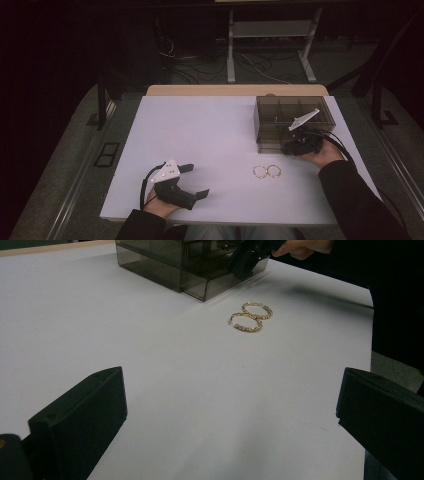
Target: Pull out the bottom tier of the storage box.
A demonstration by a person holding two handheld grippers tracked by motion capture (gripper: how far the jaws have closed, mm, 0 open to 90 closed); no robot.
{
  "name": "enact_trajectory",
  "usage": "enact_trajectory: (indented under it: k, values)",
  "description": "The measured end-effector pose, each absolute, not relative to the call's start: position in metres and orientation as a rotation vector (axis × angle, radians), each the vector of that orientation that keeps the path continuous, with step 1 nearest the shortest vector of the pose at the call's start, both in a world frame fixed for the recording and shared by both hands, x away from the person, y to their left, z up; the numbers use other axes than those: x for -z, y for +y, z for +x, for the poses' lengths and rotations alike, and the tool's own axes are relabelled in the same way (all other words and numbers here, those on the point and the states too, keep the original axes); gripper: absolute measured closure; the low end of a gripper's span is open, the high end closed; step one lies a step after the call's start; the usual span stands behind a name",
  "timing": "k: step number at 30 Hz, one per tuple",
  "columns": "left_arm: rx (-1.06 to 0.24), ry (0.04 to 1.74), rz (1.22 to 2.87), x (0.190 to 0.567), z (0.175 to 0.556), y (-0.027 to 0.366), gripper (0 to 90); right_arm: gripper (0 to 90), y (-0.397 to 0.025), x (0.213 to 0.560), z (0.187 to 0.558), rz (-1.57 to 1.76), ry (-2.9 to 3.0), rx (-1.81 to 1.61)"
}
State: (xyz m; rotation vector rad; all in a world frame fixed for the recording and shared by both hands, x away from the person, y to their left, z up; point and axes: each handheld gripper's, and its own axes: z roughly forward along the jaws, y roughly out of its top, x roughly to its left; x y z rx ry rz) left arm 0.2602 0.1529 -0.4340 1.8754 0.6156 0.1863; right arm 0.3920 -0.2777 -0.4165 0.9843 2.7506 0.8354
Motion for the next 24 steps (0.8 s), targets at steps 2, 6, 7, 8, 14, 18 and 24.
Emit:
enact_trajectory:
  k: [2, 6, 7, 8, 14, 18, 24]
  values:
    - [-0.186, 0.616, 1.875, 0.4340, 0.2601, 0.1529, 0.0, 68.9, -0.2776, 0.4166, 0.3910, 0.980, 2.754, -0.822]
    - [-0.187, 0.612, 1.880, 0.4341, 0.2601, 0.1525, 0.0, 68.9, -0.2772, 0.4168, 0.3883, 0.969, 2.776, -0.803]
    - [-0.186, 0.613, 1.880, 0.4341, 0.2600, 0.1523, 0.0, 68.9, -0.2772, 0.4168, 0.3883, 0.969, 2.776, -0.803]
    - [-0.186, 0.612, 1.880, 0.4341, 0.2600, 0.1522, 0.0, 68.9, -0.2772, 0.4172, 0.3882, 0.968, 2.780, -0.800]
    - [-0.187, 0.613, 1.881, 0.4343, 0.2600, 0.1525, 0.0, 69.2, -0.2770, 0.4206, 0.3864, 0.971, 2.808, -0.775]
    - [-0.189, 0.612, 1.882, 0.4341, 0.2599, 0.1526, 0.0, 69.5, -0.2775, 0.4236, 0.3849, 0.964, 2.822, -0.755]
    - [-0.188, 0.614, 1.880, 0.4342, 0.2596, 0.1525, 0.0, 69.9, -0.2788, 0.4237, 0.3839, 0.964, 2.834, -0.763]
